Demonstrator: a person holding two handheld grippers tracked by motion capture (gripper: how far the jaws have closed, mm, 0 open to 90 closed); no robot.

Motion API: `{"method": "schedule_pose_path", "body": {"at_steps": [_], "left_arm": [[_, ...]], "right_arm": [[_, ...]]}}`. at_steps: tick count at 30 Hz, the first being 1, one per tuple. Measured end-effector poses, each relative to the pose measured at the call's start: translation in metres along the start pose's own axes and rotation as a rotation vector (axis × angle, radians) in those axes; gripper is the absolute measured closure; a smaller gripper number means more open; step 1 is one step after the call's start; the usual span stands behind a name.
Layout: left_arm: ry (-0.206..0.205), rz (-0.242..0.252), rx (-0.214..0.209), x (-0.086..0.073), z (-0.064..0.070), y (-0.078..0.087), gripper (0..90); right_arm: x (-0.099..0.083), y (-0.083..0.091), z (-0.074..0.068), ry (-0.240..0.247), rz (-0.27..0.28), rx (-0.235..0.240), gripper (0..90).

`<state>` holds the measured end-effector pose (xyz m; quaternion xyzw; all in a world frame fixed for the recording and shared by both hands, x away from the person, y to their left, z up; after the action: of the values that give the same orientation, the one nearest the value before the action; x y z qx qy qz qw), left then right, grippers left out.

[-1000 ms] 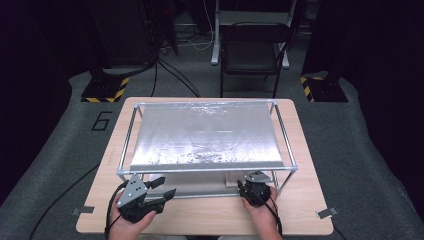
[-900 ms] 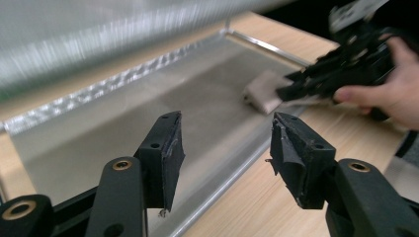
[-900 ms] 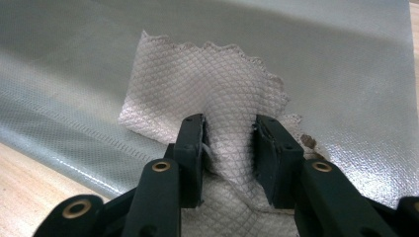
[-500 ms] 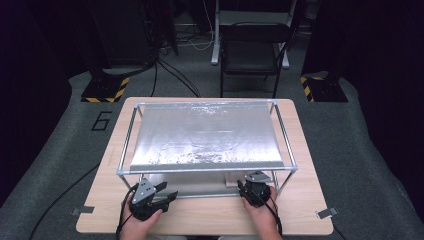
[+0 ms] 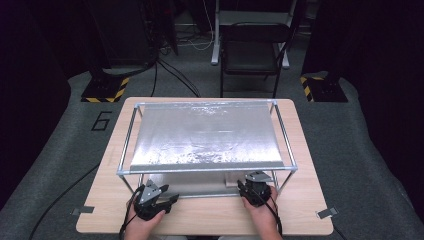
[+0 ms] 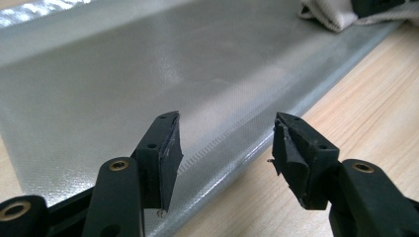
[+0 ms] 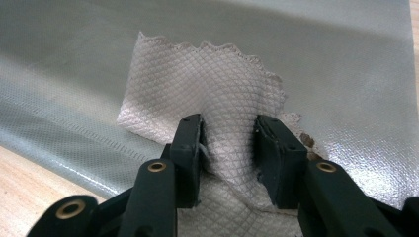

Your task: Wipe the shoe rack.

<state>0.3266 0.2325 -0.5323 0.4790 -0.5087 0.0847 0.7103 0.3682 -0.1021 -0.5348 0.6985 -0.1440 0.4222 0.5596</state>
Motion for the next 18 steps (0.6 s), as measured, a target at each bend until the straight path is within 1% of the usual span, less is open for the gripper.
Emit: {"method": "schedule_pose_path", "body": {"at_steps": [1,2,3,4,5,6,7,8,9,10,11,12,13,14,15,16,17,18], "left_arm": [[0.000,0.000,0.000,0.000,0.000,0.000,44.6],[-0.004,-0.008,0.006,-0.001,0.001,-0.003,45.6],[-0.004,-0.008,0.006,-0.001,0.001,-0.003,47.0],[-0.032,-0.046,0.013,-0.002,0.001,-0.005,48.4],[-0.032,-0.046,0.013,-0.002,0.001,-0.005,49.3],[-0.051,-0.057,0.023,-0.003,0.001,-0.007,50.0],[-0.057,-0.063,0.025,-0.003,0.001,-0.009,50.0],[-0.047,-0.067,0.008,-0.003,0.001,-0.010,49.8],[-0.047,-0.067,0.008,-0.003,0.001,-0.010,50.0],[-0.049,-0.066,-0.001,-0.002,0.001,-0.011,51.2],[-0.049,-0.066,-0.001,-0.002,0.001,-0.011,51.8],[-0.049,-0.067,-0.002,-0.002,0.001,-0.011,51.8],[-0.049,-0.067,-0.002,-0.002,0.001,-0.011,51.9],[-0.041,-0.063,-0.009,-0.002,0.001,-0.012,51.9],[-0.038,-0.062,-0.010,-0.002,0.001,-0.012,52.0],[-0.048,-0.067,-0.008,-0.002,0.001,-0.012,52.2],[-0.061,-0.068,-0.005,-0.001,0.000,-0.012,52.2],[-0.060,-0.072,-0.008,-0.001,0.000,-0.012,52.2]], "right_arm": [[0.000,0.000,0.000,0.000,0.000,0.000,62.8],[0.000,0.000,-0.002,-0.021,0.008,0.019,62.6],[0.000,0.000,-0.002,-0.021,0.008,0.019,62.6],[-0.001,0.000,0.002,0.020,0.017,-0.006,62.5],[-0.001,0.000,0.002,0.020,0.017,-0.006,62.5],[0.000,0.001,0.001,0.017,0.023,0.003,62.5],[0.000,0.001,0.001,0.017,0.023,0.003,62.5],[-0.001,0.001,-0.001,0.010,0.012,0.007,62.5],[-0.001,0.001,-0.001,0.010,0.012,0.007,62.5],[-0.002,0.001,-0.002,-0.015,0.005,0.014,62.5],[-0.002,0.001,-0.002,-0.015,0.005,0.014,62.5],[-0.004,0.003,-0.002,-0.016,0.005,0.000,62.5],[-0.004,0.003,-0.002,-0.016,0.005,0.000,62.5],[-0.004,0.004,-0.001,-0.009,0.006,0.006,62.5],[-0.005,0.005,-0.001,-0.017,0.000,-0.007,62.4],[-0.007,0.008,0.000,-0.013,0.001,0.006,62.3],[-0.007,0.008,0.000,-0.013,0.001,0.006,62.3],[-0.007,0.008,0.001,0.003,0.010,0.003,61.9]]}}
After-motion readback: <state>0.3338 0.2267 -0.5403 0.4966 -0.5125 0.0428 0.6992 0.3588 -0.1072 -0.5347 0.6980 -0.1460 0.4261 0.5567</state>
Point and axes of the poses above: each handheld gripper's, and its own axes: y roughly backward along the jaws, x roughly out of its top, z roughly to its right, the point moved 2 cm from there along -y, roughly forward along the jaws, and after that the axes turned 2 degrees about -z, right-handed, at the moved point
